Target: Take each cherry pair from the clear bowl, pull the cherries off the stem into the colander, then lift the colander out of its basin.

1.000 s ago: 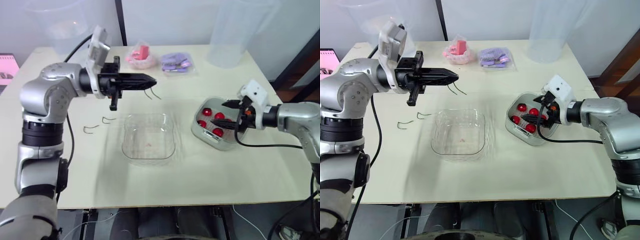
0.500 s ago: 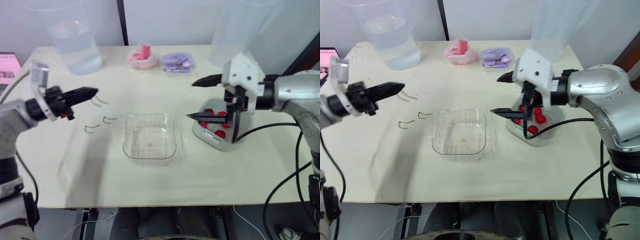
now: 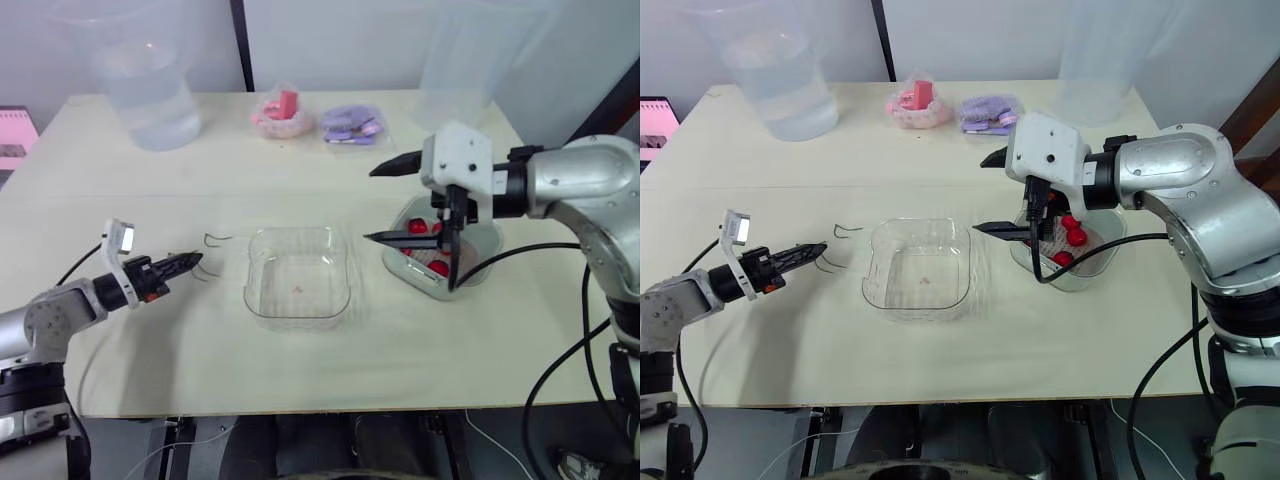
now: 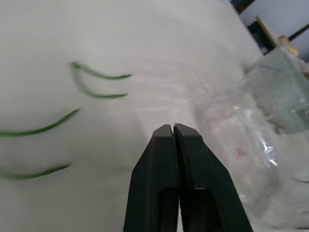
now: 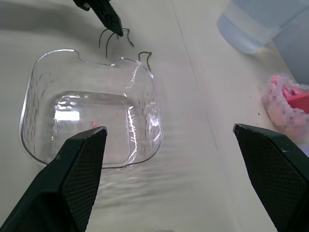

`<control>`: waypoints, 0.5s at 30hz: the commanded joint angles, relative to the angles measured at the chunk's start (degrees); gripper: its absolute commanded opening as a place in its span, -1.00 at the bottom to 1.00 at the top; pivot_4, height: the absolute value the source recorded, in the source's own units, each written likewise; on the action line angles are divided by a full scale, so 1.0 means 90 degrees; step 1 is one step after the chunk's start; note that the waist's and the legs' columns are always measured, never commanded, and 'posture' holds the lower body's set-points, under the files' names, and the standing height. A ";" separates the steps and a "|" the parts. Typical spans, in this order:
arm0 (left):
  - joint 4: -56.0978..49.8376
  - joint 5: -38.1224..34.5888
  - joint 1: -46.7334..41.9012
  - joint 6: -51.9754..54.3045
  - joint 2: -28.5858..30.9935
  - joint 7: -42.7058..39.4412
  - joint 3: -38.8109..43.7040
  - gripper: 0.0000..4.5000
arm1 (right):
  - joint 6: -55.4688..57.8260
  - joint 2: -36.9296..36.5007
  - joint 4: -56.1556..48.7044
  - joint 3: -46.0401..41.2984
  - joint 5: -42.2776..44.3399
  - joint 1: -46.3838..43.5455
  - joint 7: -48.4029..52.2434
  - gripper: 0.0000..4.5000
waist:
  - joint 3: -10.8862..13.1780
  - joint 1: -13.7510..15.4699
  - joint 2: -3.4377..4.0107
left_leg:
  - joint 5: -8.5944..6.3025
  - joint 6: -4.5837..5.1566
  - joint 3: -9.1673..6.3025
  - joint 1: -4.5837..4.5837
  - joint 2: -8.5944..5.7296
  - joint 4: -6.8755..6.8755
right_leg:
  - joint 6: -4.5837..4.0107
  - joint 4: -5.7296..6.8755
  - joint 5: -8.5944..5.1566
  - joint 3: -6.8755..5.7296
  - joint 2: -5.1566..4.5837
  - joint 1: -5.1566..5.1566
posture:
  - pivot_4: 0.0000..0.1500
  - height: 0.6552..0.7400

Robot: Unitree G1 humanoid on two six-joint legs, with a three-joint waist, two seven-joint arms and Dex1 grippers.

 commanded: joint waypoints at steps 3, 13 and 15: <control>0.0215 0.0153 -0.0166 -0.0375 0.0517 -0.0300 0.0183 0.29 | 0.0073 -0.0063 -0.0214 -0.0225 -0.0042 0.0053 -0.0080 1.00 | 0.0001 0.0025 0.0001 | 0.0000 0.0000 0.0001 -0.0001 0.0000 0.0000 | -0.0001 0.0000 0.0000 0.0000 -0.0002 0.0000 | 1.00 0.92; -0.0150 0.0501 -0.0478 -0.2119 0.1559 -0.1244 0.0422 0.99 | 0.0124 -0.0451 -0.0171 -0.0445 -0.0094 0.0413 0.0066 1.00 | 0.0001 0.0033 0.0000 | 0.0000 -0.0001 0.0006 -0.0004 0.0000 -0.0002 | -0.0005 -0.0001 -0.0003 0.0000 -0.0005 -0.0005 | 1.00 0.92; -0.0617 0.0457 -0.0631 -0.2527 0.1685 -0.1571 0.0394 0.99 | 0.0327 -0.0780 -0.0137 -0.0550 -0.0009 0.0544 0.0234 1.00 | 0.0001 0.0060 0.0000 | -0.0001 -0.0002 0.0010 -0.0011 0.0000 -0.0001 | -0.0006 -0.0005 -0.0003 0.0000 -0.0010 -0.0008 | 1.00 0.92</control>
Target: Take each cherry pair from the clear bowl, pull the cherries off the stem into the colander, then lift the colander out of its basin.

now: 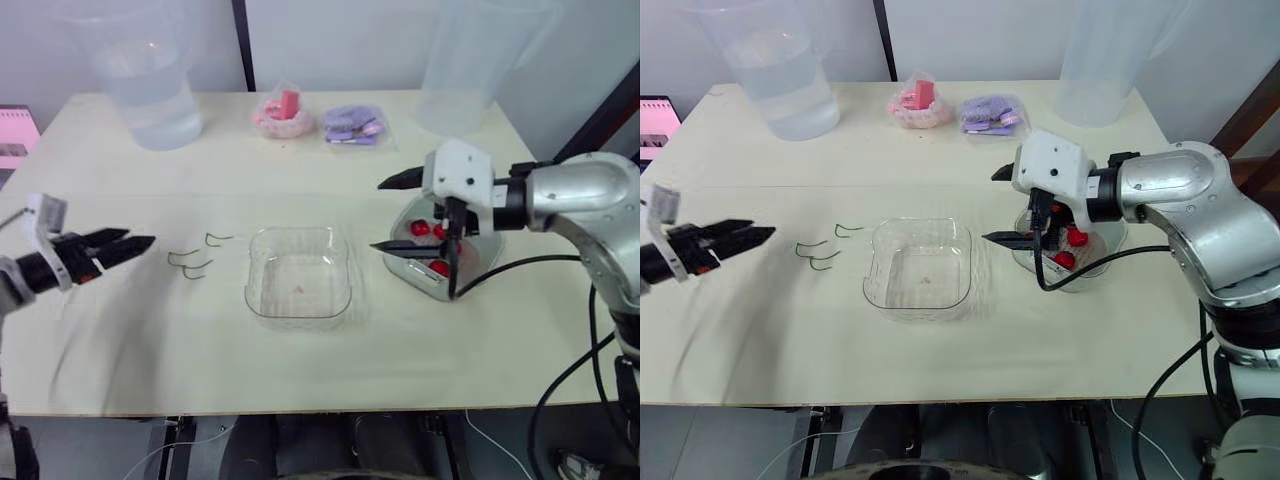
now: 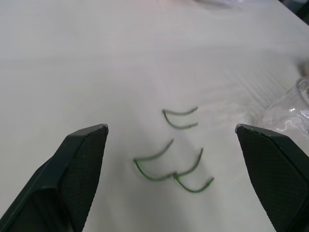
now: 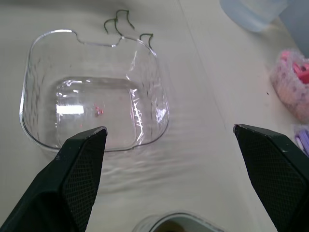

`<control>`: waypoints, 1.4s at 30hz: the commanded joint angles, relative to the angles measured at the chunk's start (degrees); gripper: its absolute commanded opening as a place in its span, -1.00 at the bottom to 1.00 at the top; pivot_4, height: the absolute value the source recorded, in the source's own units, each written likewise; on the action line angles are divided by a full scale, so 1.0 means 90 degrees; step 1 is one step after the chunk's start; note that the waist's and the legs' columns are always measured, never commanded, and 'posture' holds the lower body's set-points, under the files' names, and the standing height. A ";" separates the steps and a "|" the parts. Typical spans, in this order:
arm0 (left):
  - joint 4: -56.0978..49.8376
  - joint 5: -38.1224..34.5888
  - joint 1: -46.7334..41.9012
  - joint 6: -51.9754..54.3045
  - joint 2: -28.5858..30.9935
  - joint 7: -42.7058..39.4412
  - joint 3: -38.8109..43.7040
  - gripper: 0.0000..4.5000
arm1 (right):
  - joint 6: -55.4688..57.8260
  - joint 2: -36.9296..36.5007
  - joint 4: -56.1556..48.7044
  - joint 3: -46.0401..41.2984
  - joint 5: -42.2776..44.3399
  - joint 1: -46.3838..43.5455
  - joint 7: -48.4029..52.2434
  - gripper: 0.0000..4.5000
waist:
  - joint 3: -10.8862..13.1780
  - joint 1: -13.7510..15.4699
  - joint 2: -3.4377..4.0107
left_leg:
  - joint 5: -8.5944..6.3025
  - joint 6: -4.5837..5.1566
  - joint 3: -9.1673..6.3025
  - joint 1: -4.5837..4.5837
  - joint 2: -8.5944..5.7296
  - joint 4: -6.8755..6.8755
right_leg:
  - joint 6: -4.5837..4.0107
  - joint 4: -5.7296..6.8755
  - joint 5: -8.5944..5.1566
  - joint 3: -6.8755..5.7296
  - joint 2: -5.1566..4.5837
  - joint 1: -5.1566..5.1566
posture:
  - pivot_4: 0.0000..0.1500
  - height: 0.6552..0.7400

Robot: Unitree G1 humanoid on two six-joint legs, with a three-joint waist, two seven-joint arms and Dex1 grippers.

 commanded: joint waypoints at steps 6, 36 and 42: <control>-0.2125 -0.0304 -0.0636 -0.0881 0.0941 -0.1435 0.0015 0.99 | 0.0655 -0.1696 0.0058 -0.1184 0.0379 0.0705 0.0924 1.00 | 0.0000 -0.0008 0.0011 | 0.0000 0.0000 0.0013 -0.0013 0.0000 -0.0002 | -0.0001 -0.0019 0.0000 0.0005 -0.0005 -0.0008 | 1.00 0.92; -0.3664 -0.1161 -0.1174 -0.0697 0.0577 -0.1985 -0.0818 0.99 | 0.5543 -0.0407 0.0066 0.1630 0.1309 -0.2206 -0.0600 1.00 | 0.0008 -0.0004 0.0015 | -0.0006 0.0010 0.0030 -0.0029 0.0006 0.0008 | -0.0018 0.0000 -0.0011 0.0033 0.0008 -0.0044 | 1.00 0.92; -0.3881 -0.1354 -0.1250 -0.0555 0.0487 -0.1935 -0.0878 0.99 | 0.5543 -0.0249 0.0328 0.2452 0.1439 -0.2486 -0.1319 1.00 | 0.0007 -0.0021 0.0014 | -0.0005 0.0010 0.0026 -0.0079 0.0003 0.0020 | 0.0003 0.0021 0.0001 0.0033 0.0009 -0.0100 | 1.00 0.92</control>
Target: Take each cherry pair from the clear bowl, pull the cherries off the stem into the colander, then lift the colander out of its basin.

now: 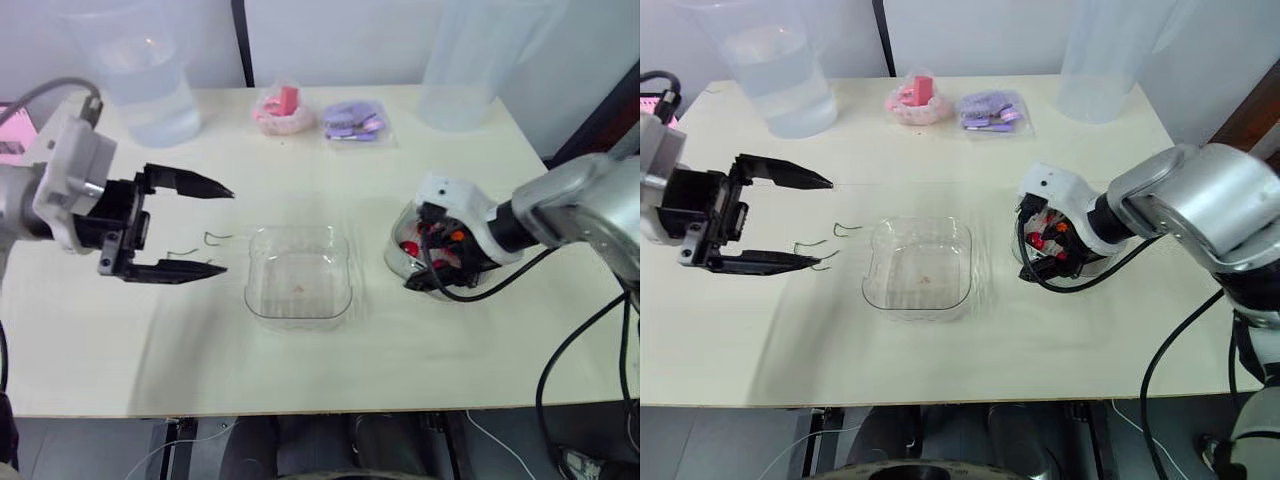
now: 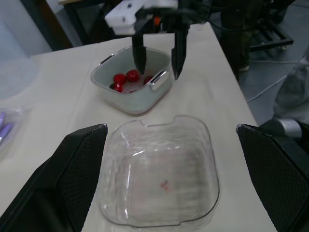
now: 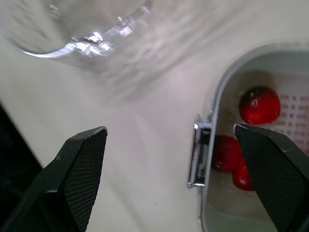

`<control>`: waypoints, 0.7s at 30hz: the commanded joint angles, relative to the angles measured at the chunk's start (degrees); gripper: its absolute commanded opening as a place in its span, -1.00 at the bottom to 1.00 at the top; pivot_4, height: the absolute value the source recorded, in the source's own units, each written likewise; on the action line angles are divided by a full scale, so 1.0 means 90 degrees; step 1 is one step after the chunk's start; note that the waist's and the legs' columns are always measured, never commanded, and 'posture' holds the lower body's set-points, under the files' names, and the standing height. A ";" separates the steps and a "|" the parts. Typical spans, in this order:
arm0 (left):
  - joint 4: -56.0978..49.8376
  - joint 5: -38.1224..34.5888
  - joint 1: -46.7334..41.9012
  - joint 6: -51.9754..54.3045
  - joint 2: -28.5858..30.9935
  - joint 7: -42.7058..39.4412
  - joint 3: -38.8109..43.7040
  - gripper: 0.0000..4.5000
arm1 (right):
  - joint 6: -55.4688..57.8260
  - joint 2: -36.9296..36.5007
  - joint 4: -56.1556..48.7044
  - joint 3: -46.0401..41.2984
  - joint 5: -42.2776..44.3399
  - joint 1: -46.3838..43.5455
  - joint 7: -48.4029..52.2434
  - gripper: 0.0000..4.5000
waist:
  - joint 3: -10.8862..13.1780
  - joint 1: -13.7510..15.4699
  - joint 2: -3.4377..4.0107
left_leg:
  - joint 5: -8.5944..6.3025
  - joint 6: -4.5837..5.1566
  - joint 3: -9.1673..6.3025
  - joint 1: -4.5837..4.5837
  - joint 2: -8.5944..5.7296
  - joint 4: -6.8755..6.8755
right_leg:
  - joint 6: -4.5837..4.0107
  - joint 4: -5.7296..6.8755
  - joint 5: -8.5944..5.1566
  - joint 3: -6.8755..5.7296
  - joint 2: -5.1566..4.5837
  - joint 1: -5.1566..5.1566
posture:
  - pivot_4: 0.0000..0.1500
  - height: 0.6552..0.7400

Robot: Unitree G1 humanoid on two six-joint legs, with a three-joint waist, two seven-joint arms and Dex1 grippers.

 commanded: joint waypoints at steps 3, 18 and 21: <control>-0.0204 -0.0110 -0.0120 0.0017 -0.0020 0.0119 0.0073 0.99 | 0.0039 0.0033 0.0055 0.0392 0.0076 -0.0160 -0.0486 1.00 | 0.0000 -0.0005 0.0000 | 0.0000 0.0000 -0.0007 0.0001 0.0001 -0.0005 | 0.0001 0.0003 0.0001 -0.0005 0.0003 -0.0001 | 1.00 0.92; -0.0470 -0.0076 0.0078 -0.0036 -0.0120 0.0533 0.0212 1.00 | 0.0039 0.0360 0.0595 0.0809 0.0372 -0.0036 -0.1300 0.20 | -0.0003 -0.0009 -0.0001 | 0.0000 0.0001 -0.0008 0.0001 0.0000 0.0000 | 0.0002 0.0005 0.0001 -0.0006 0.0002 0.0001 | 1.00 0.92; -0.0550 -0.0166 0.0040 0.0029 -0.0128 0.0657 0.0230 1.00 | 0.0039 0.0395 0.0642 0.0818 0.0459 -0.0049 -0.1409 -0.47 | -0.0003 -0.0010 -0.0002 | 0.0000 0.0001 -0.0009 0.0000 0.0000 0.0000 | 0.0002 0.0005 0.0002 -0.0006 0.0003 0.0001 | 1.00 0.92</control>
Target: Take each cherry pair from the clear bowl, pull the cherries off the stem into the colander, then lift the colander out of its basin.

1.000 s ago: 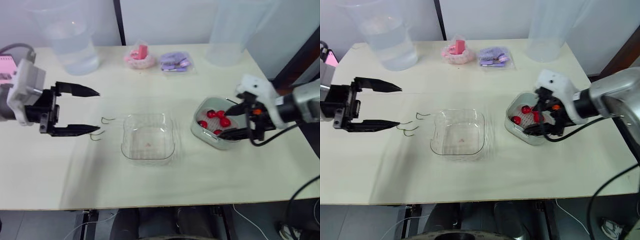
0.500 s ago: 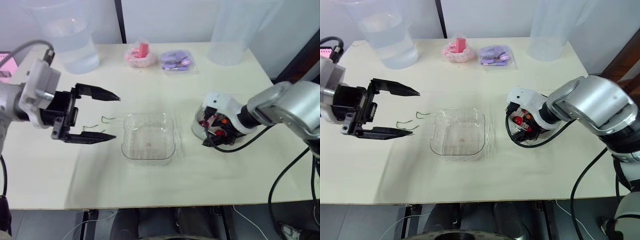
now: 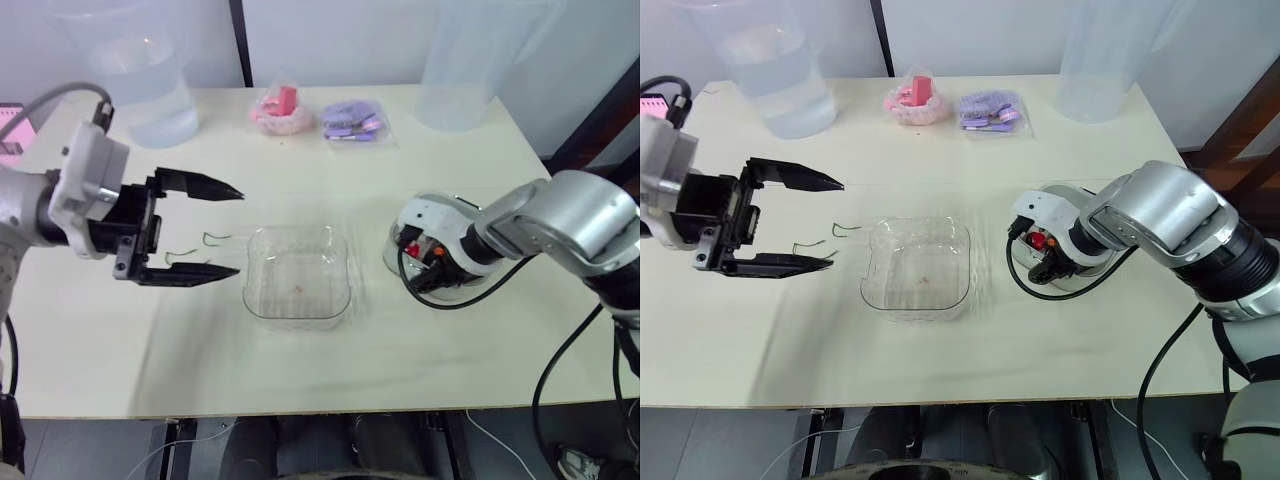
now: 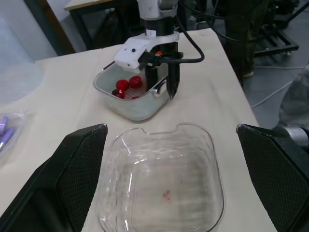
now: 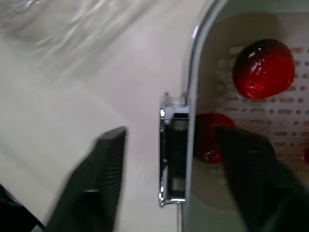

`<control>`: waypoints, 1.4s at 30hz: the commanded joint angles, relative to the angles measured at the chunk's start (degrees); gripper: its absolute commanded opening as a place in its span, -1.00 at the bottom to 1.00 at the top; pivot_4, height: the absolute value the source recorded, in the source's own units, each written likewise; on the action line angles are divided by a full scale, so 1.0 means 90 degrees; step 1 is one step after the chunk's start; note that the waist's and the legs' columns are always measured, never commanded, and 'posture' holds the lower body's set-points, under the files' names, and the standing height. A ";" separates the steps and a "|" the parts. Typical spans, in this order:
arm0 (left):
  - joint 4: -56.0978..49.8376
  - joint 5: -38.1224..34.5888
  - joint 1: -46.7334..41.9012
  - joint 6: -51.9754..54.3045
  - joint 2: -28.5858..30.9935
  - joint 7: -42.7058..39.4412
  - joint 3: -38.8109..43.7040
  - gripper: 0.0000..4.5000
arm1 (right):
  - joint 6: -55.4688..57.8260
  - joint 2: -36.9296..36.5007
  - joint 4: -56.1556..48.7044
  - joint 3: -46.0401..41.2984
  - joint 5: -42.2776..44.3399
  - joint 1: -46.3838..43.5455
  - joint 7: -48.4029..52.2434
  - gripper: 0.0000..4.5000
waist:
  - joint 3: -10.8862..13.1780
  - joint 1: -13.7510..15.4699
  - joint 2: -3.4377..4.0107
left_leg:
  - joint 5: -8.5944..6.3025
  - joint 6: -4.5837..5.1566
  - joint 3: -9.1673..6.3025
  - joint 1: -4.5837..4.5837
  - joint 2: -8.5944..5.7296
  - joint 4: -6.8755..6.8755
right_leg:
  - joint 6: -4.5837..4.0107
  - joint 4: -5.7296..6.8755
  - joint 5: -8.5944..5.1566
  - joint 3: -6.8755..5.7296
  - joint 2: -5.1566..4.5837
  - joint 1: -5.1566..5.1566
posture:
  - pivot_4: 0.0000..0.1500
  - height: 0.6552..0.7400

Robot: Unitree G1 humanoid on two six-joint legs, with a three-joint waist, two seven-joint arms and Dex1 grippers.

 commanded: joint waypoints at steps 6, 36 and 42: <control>-0.0166 -0.0104 -0.0086 -0.0062 0.0033 0.0213 0.0192 1.00 | 0.0036 -0.0056 -0.0028 -0.0020 0.0212 -0.0294 -0.0207 -0.90 | -0.0003 -0.0007 -0.0004 | 0.0000 0.0000 -0.0001 0.0002 0.0000 0.0003 | 0.0000 0.0002 0.0000 0.0000 0.0000 0.0003 | 1.00 0.92; 0.0100 0.0309 -0.0102 -0.0649 -0.0487 0.0232 -0.0156 1.00 | -0.0370 -0.1293 -0.0668 0.0677 -0.0851 -0.1918 0.1319 -0.90 | -0.0003 -0.0001 -0.0003 | 0.0000 0.0000 0.0001 0.0001 0.0000 0.0002 | 0.0000 0.0002 0.0000 -0.0001 0.0000 -0.0002 | 1.00 0.92; 0.0077 0.0317 -0.0120 -0.0652 -0.0510 0.0289 -0.0159 1.00 | -0.0498 -0.1334 -0.0614 0.0841 -0.1093 -0.2064 0.1788 -0.90 | -0.0003 0.0002 -0.0003 | 0.0000 0.0000 0.0000 0.0000 0.0000 0.0002 | -0.0001 0.0002 0.0000 -0.0001 -0.0001 -0.0002 | 1.00 0.92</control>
